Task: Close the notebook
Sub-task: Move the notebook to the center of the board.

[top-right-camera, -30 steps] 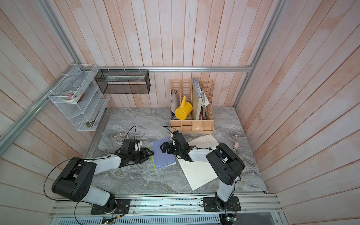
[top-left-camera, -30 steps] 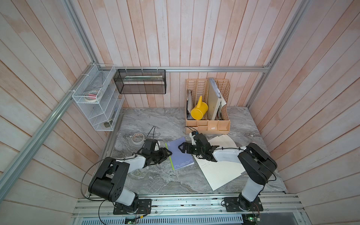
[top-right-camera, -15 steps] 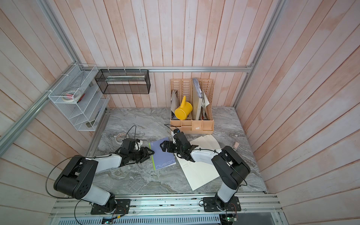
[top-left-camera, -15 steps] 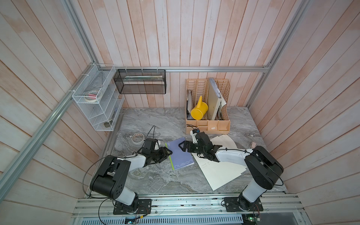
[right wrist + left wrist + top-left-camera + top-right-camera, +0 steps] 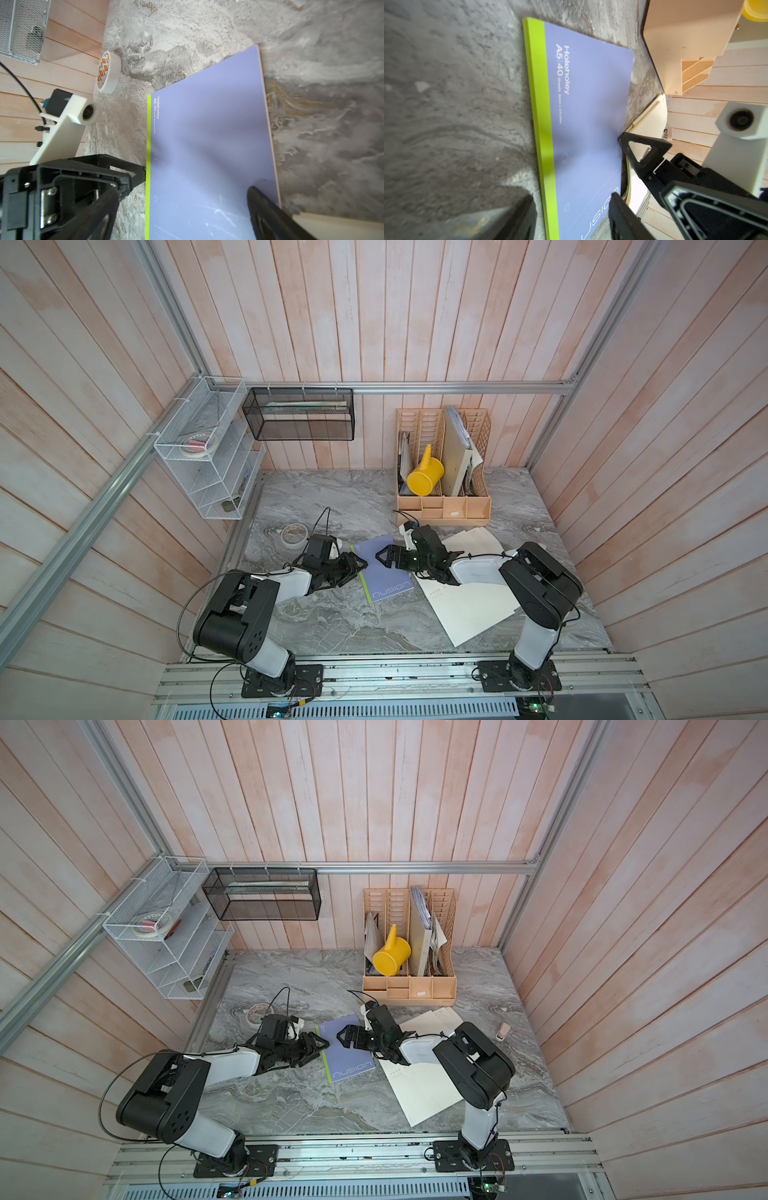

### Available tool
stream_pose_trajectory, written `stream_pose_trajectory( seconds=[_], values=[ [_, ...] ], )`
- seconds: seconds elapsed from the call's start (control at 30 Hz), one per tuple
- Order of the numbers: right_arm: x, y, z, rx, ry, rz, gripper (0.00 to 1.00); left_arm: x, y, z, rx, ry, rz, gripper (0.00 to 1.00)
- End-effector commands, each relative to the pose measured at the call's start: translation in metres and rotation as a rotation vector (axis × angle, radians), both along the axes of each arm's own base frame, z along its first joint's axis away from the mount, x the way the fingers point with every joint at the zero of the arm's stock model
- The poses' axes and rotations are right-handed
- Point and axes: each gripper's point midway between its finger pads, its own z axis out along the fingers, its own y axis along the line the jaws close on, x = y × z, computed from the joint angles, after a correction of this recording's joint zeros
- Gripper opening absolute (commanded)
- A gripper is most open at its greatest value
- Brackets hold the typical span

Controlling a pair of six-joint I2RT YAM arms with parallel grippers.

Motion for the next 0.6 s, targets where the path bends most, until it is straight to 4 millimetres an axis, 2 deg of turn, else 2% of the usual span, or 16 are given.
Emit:
stream_pose_trajectory(
  seconds=[0.0,0.17,0.37,0.57],
  values=[
    [-0.016,-0.011,-0.035,-0.091,0.103,0.003,0.98,-0.018,0.014,-0.029,0.046,0.114,0.024,0.59],
    [-0.023,-0.013,-0.048,-0.091,0.143,0.001,0.98,-0.024,0.01,-0.031,-0.016,0.139,0.028,0.54],
    [-0.028,-0.013,-0.054,-0.068,0.169,0.0,0.98,-0.027,0.017,-0.043,0.015,0.165,0.067,0.54],
    [-0.029,-0.011,-0.056,-0.052,0.178,0.002,0.98,-0.024,0.008,-0.056,-0.008,0.166,0.041,0.54]
  ],
)
